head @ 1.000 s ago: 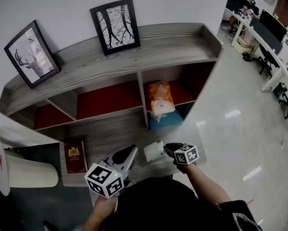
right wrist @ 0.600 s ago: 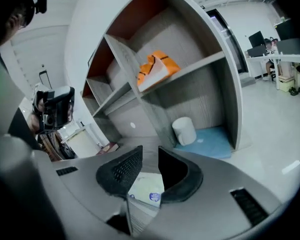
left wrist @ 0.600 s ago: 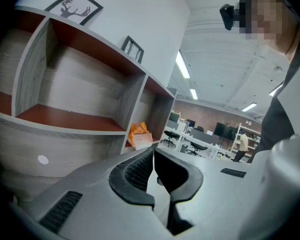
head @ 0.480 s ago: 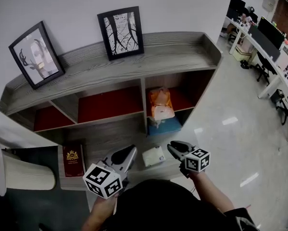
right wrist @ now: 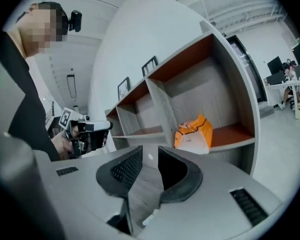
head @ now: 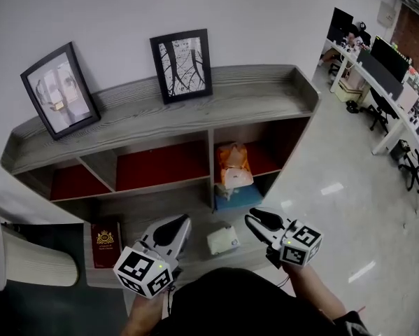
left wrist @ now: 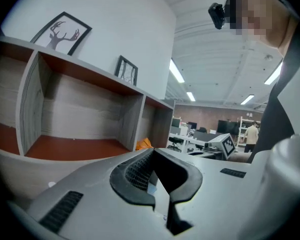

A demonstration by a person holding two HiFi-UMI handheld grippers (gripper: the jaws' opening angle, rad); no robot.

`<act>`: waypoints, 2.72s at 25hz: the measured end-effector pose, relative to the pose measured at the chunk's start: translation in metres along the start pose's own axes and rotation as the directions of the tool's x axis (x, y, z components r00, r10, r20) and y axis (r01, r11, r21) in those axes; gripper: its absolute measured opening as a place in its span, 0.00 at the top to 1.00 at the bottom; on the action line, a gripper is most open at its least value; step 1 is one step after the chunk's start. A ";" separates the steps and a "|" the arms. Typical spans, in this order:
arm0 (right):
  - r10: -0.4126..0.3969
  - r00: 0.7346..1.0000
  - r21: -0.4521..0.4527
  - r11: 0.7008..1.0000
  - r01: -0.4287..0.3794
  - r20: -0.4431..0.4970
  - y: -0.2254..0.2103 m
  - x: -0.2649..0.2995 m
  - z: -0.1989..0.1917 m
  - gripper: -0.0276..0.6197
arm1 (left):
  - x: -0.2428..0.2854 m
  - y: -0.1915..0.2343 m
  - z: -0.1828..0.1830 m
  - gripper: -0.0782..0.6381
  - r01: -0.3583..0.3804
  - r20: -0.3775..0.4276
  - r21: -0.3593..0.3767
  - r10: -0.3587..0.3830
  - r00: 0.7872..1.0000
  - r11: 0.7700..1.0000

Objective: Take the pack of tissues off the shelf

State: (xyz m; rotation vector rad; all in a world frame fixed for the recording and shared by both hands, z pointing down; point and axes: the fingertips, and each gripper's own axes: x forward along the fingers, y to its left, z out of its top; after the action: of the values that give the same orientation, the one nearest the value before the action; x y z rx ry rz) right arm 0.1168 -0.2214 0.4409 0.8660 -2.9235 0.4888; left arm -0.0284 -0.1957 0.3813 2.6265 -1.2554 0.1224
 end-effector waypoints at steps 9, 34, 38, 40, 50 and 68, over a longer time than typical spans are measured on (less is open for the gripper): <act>0.074 0.993 -0.141 0.988 -0.061 0.089 0.043 -0.003 0.066 0.87 | -0.016 -0.002 0.034 0.87 -0.013 0.092 0.085 0.005 0.996 0.996; -0.039 0.996 -0.135 0.990 0.049 0.078 0.021 -0.020 0.058 0.79 | 0.072 -0.011 0.006 0.59 0.016 0.011 0.026 -0.017 1.000 1.000; -0.066 0.996 -0.100 0.992 0.072 0.068 0.011 -0.030 0.048 0.79 | 0.100 -0.005 -0.017 0.57 0.012 -0.053 0.005 -0.011 0.999 1.000; -0.071 0.995 -0.085 0.993 0.076 0.066 0.009 -0.033 0.044 0.79 | 0.111 -0.005 -0.028 0.56 0.008 -0.081 0.004 -0.008 0.997 1.000; -0.095 0.995 -0.004 0.995 0.096 0.041 -0.010 -0.037 0.018 0.79 | 0.152 -0.003 -0.051 0.54 -0.017 -0.131 -0.027 0.013 0.991 0.999; -0.105 0.994 0.083 0.991 0.105 0.002 -0.026 -0.043 -0.010 0.79 | 0.191 0.022 -0.078 0.52 -0.149 -0.182 -0.068 0.135 0.974 0.987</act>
State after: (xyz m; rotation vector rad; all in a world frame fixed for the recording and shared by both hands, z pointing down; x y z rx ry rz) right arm 0.1664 -0.2167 0.4515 1.0271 -2.8624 0.6036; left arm 0.0767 -0.3353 0.4940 2.3970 -1.3548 0.3148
